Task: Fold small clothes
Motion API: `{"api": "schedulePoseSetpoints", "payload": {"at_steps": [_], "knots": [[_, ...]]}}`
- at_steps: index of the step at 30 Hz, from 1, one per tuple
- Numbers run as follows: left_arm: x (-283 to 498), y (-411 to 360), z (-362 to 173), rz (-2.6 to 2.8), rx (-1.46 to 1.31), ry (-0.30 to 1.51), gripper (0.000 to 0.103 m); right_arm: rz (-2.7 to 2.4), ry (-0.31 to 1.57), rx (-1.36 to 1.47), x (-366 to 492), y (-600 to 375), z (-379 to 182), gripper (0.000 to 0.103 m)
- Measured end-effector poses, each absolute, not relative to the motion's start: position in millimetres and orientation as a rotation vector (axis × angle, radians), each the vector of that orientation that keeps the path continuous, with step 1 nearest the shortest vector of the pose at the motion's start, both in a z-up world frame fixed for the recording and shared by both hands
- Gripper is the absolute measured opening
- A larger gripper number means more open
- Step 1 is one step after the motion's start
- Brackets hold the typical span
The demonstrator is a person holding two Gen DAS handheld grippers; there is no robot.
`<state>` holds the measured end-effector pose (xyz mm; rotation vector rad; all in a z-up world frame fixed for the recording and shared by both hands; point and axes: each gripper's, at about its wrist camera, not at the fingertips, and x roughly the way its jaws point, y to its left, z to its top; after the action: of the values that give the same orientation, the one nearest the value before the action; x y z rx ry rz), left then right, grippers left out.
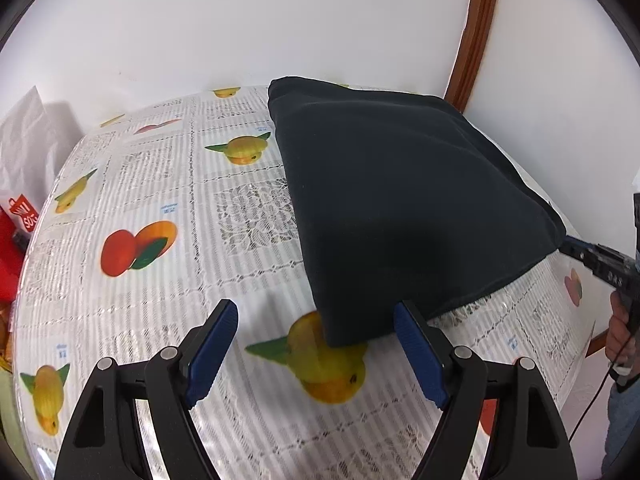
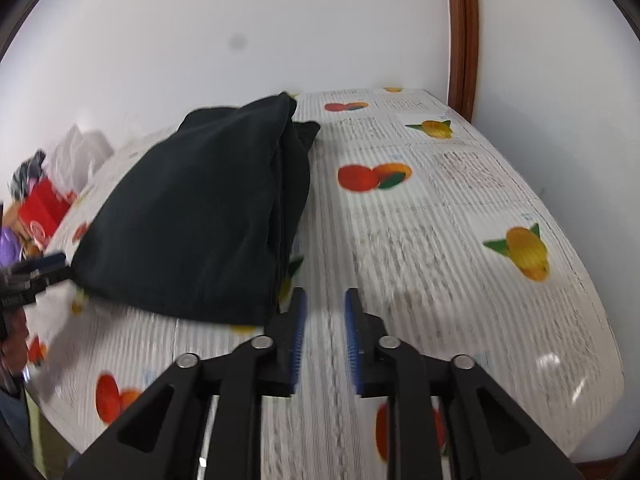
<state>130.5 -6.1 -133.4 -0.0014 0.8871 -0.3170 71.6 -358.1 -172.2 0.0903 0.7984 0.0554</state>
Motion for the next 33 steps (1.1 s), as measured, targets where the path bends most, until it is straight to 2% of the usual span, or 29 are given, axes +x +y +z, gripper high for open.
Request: {"api": "schedulePoseSetpoints", "payload": {"at_steps": [4, 9, 16, 18, 19, 20, 21, 22, 24, 33], "knots": [[121.8, -0.1, -138.8, -0.303, -0.007, 0.898, 0.078, 0.108, 0.821, 0.056, 63.1, -340.6, -182.9, 0.037], [112.6, 4.9, -151.9, -0.308, -0.031, 0.924, 0.072, 0.122, 0.814, 0.078, 70.2, -324.3, -193.4, 0.037], [123.9, -7.7, -158.2, -0.318, -0.022, 0.93, 0.059, 0.117, 0.809, 0.093, 85.3, -311.1, -199.0, 0.037], [128.9, -13.0, -159.7, -0.318, -0.01, 0.931, 0.046, 0.116, 0.816, 0.116, 90.6, -313.3, -200.9, 0.036], [131.4, -15.8, -160.2, -0.323, -0.005, 0.93, 0.044, 0.113, 0.817, 0.119, 92.7, -313.6, -201.4, 0.034], [133.1, -17.8, -160.0, -0.336, -0.011, 0.927, 0.035, 0.111, 0.817, 0.116, 95.0, -313.0, -201.6, 0.032], [134.1, -19.2, -159.1, -0.35, -0.022, 0.922, 0.025, 0.109, 0.813, 0.11, 96.4, -312.3, -201.2, 0.028], [134.8, -20.5, -158.4, -0.358, -0.028, 0.919, 0.021, 0.103, 0.807, 0.101, 97.5, -311.4, -200.7, 0.023], [135.3, -21.6, -156.4, -0.335, -0.012, 0.899, 0.011, 0.094, 0.798, 0.081, 100.7, -308.8, -199.2, 0.019], [141.9, 3.4, -152.3, -0.319, -0.048, 0.885, 0.01, 0.104, 0.809, 0.051, 129.3, -287.6, -192.8, 0.016]]}}
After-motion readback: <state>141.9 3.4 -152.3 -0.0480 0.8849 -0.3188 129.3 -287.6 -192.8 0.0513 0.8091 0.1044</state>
